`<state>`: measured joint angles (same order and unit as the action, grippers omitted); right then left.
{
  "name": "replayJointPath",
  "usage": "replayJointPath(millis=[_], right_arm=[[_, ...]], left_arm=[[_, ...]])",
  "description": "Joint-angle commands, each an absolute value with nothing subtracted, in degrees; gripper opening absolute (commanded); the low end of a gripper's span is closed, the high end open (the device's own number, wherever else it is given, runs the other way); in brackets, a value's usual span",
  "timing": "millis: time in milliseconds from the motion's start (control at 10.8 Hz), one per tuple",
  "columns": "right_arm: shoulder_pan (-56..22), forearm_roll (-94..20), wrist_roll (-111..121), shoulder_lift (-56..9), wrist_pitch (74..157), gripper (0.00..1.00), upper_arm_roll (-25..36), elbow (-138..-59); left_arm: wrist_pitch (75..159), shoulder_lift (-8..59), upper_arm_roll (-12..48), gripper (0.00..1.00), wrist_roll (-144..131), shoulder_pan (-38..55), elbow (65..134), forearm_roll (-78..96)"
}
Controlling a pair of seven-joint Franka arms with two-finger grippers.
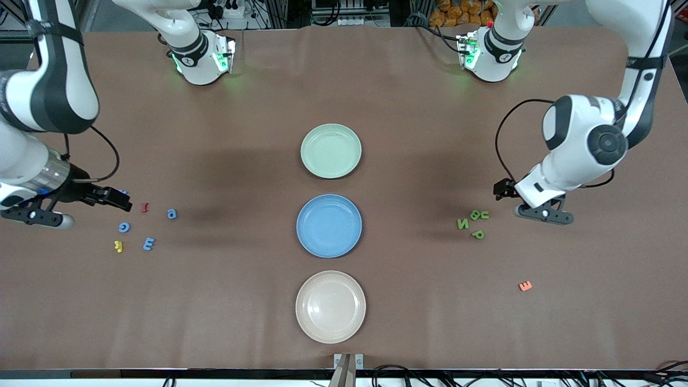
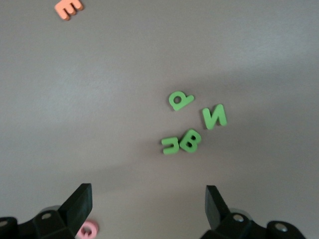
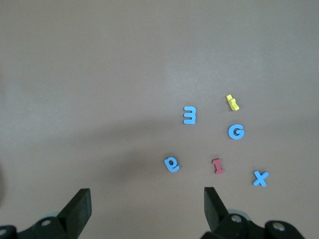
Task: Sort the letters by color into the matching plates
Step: 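Grasp the blue d with the right gripper while the left gripper grasps green S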
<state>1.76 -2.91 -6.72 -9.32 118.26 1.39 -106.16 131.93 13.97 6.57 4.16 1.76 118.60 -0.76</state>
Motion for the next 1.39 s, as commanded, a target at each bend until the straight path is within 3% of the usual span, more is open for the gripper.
replayJointPath(millis=[0,185,371,742,1206,1298], right_arm=[[2.73,-4.04,-7.38,-10.27,130.48,1.00,0.70,-116.87],[2.81,-4.13,-6.68,-15.35,132.80,1.00,0.70,-117.77],[2.72,-4.13,-6.59,-18.44,133.15,1.00,0.62,-117.86],[2.55,-4.13,-6.85,-25.04,143.51,1.00,0.62,-119.88],[2.72,-4.04,-6.59,-25.58,148.43,1.00,0.70,-123.56],[2.81,-4.04,-6.50,-25.49,148.80,0.94,0.62,-124.18]], left_arm=[[142.60,21.50,6.50,1.00,2.20,2.02,117.43,-6.05],[149.99,27.57,6.42,1.00,2.11,1.85,115.76,-8.51],[152.14,31.72,6.33,1.00,2.02,2.37,113.13,-8.70],[152.14,33.48,6.33,1.00,2.02,2.37,113.64,-10.89],[151.79,30.25,6.33,1.00,0.26,3.08,120.29,-11.25],[151.79,28.76,6.33,1.00,0.18,2.99,122.67,-11.25]])
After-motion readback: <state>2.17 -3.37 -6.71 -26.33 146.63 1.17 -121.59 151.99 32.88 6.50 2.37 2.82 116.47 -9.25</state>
